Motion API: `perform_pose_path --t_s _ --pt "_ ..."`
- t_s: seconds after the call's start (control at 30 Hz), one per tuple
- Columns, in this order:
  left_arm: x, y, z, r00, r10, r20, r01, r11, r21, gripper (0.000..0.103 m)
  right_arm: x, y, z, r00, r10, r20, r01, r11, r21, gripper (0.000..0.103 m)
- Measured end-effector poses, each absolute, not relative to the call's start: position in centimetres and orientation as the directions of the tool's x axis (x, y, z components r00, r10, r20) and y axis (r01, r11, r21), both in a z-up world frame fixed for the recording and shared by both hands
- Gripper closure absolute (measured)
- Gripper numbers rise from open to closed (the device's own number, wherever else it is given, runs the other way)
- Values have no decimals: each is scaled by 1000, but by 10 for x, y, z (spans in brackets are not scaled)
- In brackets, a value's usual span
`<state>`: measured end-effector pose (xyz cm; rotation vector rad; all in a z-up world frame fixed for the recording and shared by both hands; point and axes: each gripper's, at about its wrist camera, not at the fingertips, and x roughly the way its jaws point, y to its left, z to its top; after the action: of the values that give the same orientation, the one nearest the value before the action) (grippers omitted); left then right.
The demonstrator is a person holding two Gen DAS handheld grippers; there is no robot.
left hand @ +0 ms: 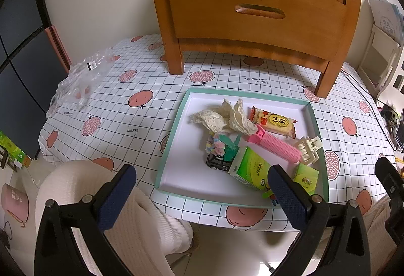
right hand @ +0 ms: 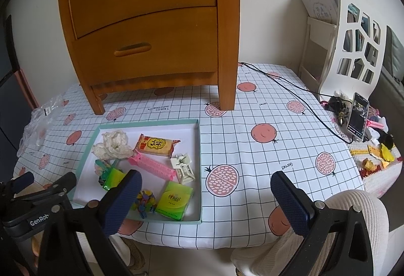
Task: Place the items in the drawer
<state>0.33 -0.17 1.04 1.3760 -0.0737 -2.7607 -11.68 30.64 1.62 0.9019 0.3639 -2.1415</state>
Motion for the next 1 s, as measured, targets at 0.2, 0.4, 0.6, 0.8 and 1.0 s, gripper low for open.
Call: perform_pose_path --t_s 0.2,0.4,0.6,0.8,1.0 --pt "3 -2 14 -605 -74 -793 31 -997 69 0 -116 307 19 -455 -551 -700 749 -662 33 0" --pt "2 -4 15 -587 -140 -797 150 -987 62 0 -116 306 20 -454 -553 -698 750 -660 34 0" --pt "-1 -4 11 -576 -128 -808 148 -988 51 0 -116 306 18 -454 -552 -700 751 -660 33 0" --pt "-9 -4 13 -590 -100 -801 125 -992 32 0 -120 305 18 -452 -556 -698 752 -658 37 0" --pt "-43 -22 36 -645 -12 -764 109 -991 -76 0 -148 287 39 -445 -616 -650 762 -641 86 0"
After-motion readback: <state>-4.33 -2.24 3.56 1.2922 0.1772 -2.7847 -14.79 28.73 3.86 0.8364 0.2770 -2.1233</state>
